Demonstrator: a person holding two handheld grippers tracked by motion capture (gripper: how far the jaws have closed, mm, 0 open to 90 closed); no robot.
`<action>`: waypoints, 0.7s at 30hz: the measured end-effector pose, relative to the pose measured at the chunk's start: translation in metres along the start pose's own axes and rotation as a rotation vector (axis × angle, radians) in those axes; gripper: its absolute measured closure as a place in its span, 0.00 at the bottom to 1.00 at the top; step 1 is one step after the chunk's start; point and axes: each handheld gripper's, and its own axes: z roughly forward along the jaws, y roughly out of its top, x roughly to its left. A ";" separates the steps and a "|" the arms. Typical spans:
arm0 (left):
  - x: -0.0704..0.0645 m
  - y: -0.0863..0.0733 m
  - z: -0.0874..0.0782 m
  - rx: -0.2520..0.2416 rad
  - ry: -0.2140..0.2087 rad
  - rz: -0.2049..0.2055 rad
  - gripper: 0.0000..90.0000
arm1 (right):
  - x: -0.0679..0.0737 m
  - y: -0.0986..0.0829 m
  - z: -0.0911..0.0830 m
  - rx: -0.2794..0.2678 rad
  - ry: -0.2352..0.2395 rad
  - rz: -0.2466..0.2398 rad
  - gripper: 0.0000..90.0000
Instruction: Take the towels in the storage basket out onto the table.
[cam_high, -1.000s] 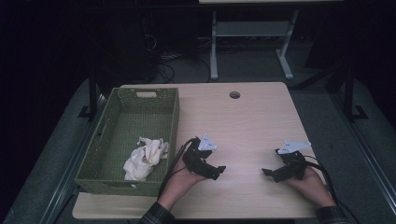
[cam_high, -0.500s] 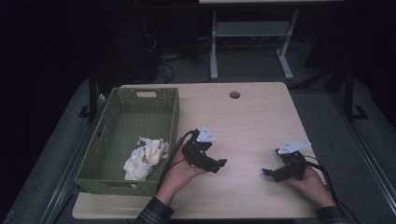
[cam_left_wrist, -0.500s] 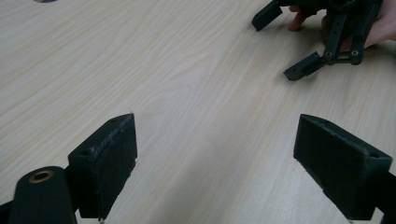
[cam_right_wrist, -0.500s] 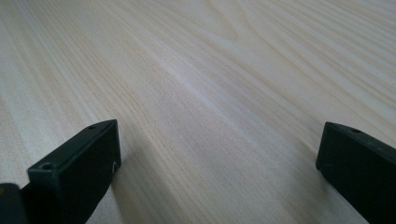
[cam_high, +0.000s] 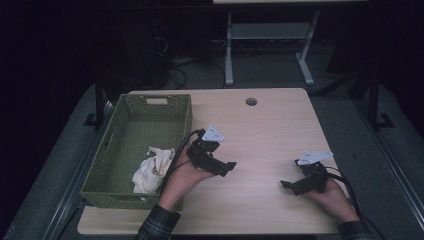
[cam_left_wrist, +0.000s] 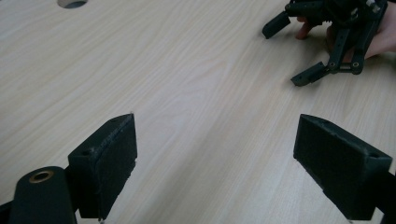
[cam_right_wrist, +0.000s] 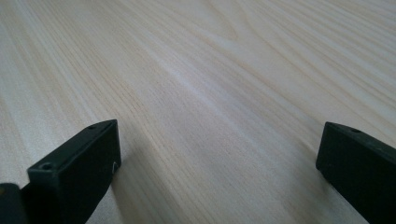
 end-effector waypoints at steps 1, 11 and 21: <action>0.000 0.000 0.000 0.000 0.000 0.000 0.14 | 0.000 0.000 0.000 0.000 0.000 0.000 0.00; 0.014 -0.007 -0.015 -0.008 0.011 -0.032 0.15 | 0.000 0.000 0.000 0.000 0.000 0.000 0.00; 0.025 -0.011 -0.034 -0.026 0.041 -0.048 0.15 | 0.000 0.000 0.000 0.000 0.000 0.001 0.00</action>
